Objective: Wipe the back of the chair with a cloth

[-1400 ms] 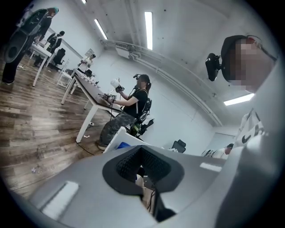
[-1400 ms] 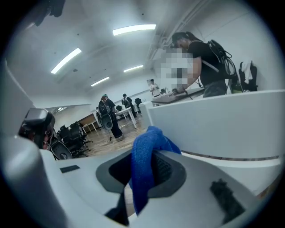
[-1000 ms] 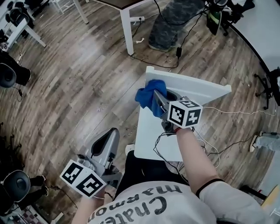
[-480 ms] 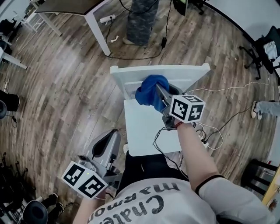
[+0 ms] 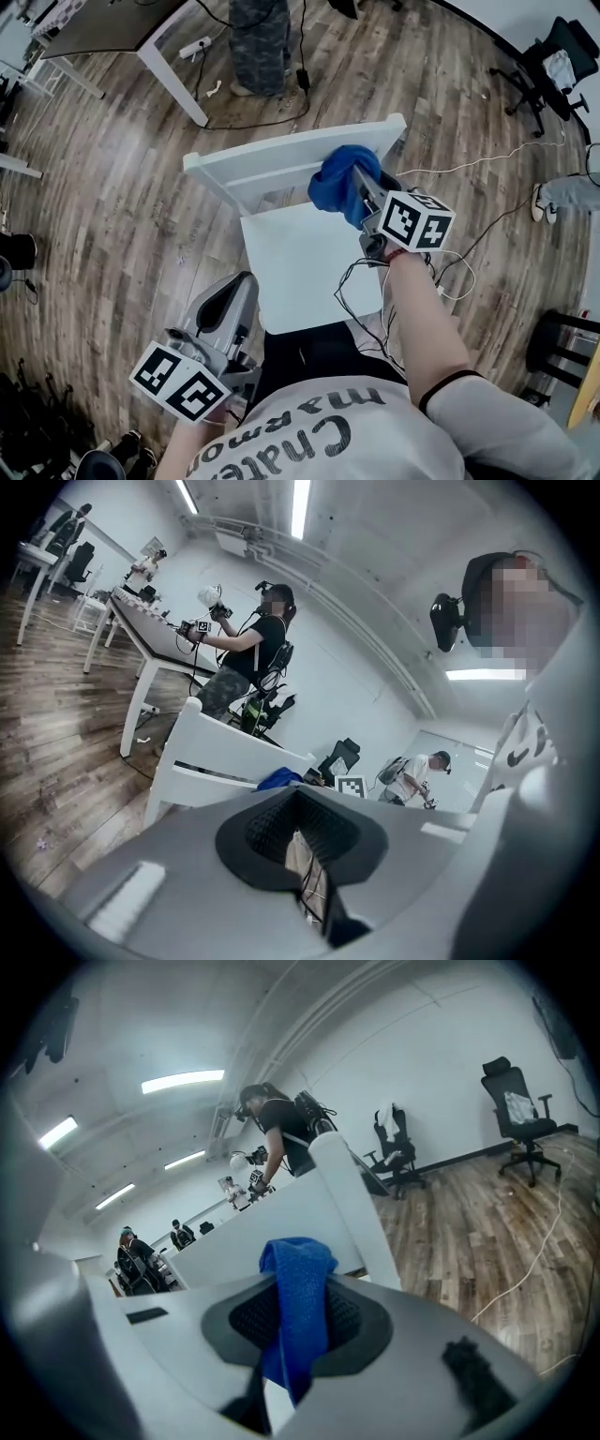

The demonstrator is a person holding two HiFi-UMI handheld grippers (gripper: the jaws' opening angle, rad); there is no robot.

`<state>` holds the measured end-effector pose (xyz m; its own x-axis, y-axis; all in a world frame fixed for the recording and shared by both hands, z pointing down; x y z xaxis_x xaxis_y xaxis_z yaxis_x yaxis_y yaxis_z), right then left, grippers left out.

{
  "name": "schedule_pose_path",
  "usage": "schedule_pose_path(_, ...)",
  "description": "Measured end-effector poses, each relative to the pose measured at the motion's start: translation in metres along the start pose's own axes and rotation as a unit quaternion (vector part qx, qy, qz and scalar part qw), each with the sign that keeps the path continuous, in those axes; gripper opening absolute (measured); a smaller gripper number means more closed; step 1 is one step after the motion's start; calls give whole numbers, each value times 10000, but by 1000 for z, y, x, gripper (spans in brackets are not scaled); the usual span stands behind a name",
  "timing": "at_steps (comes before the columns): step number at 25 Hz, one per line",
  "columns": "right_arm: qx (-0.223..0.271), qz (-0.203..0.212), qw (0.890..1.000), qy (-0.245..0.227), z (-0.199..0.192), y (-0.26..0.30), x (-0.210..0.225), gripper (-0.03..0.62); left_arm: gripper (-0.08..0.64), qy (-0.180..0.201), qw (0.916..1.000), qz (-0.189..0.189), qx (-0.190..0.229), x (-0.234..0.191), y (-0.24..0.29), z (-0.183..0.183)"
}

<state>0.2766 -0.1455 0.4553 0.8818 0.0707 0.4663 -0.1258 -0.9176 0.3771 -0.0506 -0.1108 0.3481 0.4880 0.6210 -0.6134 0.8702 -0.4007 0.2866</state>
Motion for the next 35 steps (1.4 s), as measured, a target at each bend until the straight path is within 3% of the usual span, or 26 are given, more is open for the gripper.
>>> schedule_pose_path(9, 312, -560, 9979, 103, 17, -37, 42, 81, 8, 89, 9997, -181, -101, 18, 18, -3)
schedule_pose_path(13, 262, -568, 9978, -198, 20, -44, 36, 81, 8, 84, 10000, -51, -3, 15, 9, -2)
schedule_pose_path(19, -379, 349, 9955, -793, -1, -13, -22, 80, 8, -278, 9991, 195, 273, 0, -17, -4)
schedule_pose_path(25, -1228, 1206, 9740, -1475, -44, 44, -103, 80, 8, -473, 9947, 618, 668, -17, -60, -6)
schedule_pose_path(32, -1801, 1909, 9502, -1683, -89, 98, -183, 80, 8, -832, 9766, 1470, 1329, -47, -131, -17)
schedule_pose_path(35, -1943, 2067, 9431, -1735, -102, 108, -207, 80, 8, -1020, 9693, 1643, 1516, -54, -153, -24)
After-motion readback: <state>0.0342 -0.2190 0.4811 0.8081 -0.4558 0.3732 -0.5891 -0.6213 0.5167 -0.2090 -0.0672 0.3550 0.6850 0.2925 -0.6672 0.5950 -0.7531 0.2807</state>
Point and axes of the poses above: the fingertips, and each gripper's own axes: y forward along the fingers, x to its right, z out of its top, the point moved 8 cm from there along -y, backward along the fingers, and after that the axes turned 1 degree about x, right-handed, at the moved point
